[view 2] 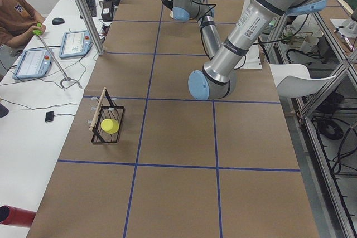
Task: Left arm grabs green cup and hands to right arm on tray
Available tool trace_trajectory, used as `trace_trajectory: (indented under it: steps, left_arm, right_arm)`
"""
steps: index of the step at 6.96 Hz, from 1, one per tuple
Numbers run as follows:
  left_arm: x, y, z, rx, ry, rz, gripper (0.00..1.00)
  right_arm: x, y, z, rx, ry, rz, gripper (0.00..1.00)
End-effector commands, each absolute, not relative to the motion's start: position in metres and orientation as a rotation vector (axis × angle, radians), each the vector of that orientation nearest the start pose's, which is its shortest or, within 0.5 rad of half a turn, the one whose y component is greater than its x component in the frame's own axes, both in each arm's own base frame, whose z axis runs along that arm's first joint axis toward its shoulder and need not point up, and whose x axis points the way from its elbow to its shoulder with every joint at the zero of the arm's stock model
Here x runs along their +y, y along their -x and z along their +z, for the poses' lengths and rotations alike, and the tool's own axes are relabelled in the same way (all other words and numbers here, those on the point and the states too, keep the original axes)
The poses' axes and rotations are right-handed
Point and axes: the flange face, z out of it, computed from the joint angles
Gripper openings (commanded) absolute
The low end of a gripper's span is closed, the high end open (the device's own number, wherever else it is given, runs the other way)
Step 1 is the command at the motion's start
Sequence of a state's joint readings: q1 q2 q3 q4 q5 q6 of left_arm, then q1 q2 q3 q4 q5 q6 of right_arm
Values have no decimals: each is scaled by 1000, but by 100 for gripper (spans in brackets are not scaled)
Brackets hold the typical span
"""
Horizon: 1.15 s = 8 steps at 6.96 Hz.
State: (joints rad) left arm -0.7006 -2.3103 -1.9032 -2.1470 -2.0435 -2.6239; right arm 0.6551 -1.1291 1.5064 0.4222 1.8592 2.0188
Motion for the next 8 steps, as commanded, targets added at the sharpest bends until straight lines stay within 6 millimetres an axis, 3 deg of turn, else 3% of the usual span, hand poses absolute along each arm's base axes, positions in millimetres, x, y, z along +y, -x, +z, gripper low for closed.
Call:
trace_trajectory:
  steps: [1,2,5,8]
  left_arm:
    - [-424,-370,25,1595,670,-936,13]
    - [-422,-373,23,1596,678,-930,13]
    - [-422,-380,24,1586,682,-931,13]
    - [-423,-382,26,1587,683,-929,13]
  right_arm:
    - [-413,366,264,-2337,-103,213,96]
    - [-413,366,264,-2338,-104,214,94]
    - [-414,366,262,-2351,-114,237,71]
    - [-415,366,263,-2351,-118,243,69]
